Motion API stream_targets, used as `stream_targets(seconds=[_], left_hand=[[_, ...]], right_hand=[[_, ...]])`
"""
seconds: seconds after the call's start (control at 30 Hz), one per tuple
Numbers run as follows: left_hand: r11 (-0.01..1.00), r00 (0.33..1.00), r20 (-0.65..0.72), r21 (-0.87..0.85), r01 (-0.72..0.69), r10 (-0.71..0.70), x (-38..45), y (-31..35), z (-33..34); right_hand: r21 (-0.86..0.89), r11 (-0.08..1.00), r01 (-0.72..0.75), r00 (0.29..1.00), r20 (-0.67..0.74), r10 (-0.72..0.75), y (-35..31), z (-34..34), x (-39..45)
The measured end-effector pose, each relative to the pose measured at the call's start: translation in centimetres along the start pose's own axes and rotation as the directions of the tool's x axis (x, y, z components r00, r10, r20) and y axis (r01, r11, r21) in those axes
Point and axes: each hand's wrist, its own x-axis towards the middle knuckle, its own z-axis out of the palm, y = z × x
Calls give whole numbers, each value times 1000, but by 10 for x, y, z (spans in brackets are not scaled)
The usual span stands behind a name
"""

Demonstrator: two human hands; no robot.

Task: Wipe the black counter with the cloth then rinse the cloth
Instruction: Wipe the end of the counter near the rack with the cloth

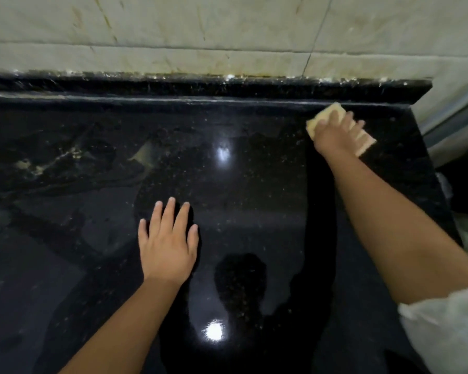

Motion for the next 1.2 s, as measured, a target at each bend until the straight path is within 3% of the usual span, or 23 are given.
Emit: stream_targets(seconds=[0.1,0.17,0.3,0.43,0.5,0.53,0.63,0.73,0.83,0.93,1.07,1.2], left_hand=[[1000,1000,4,0,-22,22,6,1,9],[1000,1000,-2,-17,-6,6,7,1,13],[999,999,-35,-34,12,-13,8,4,14],[1000,1000,-31,-21,4,-4,9,5,11],[1000,999,-32,-23,8,-9,9,3,12],[1000,999,-35,-26,9,-10,8,3,12],[1000,999,-53,-15,4,-5,9,3,12],[1000,998,-59,0,-3,3,9,3,13],[1000,998,-62,-19,12,-13,7,2,14],[1000,997,-82,0,11,-11,8,2,15],[1000,994,-109,27,3,0,8,1,16],[999,994,-110,39,4,1,9,-1,18]], right_hand=[[-33,981,190,981,29,-190,-60,25,-7],[-59,933,356,933,88,-350,-96,43,-23],[-55,729,682,717,247,-652,-128,63,-64],[-43,531,846,511,345,-787,-77,56,-94],[-87,545,834,541,326,-775,-25,45,-91],[-109,610,784,616,256,-745,1,36,-84],[-90,892,443,897,53,-440,50,9,-48],[-12,983,181,982,-58,-182,34,8,-32],[5,986,168,978,-128,-166,-18,27,-40],[6,939,344,938,-48,-343,-80,47,-53],[-32,781,623,777,138,-614,-147,67,-60],[-74,614,786,607,281,-743,-172,75,-66]])
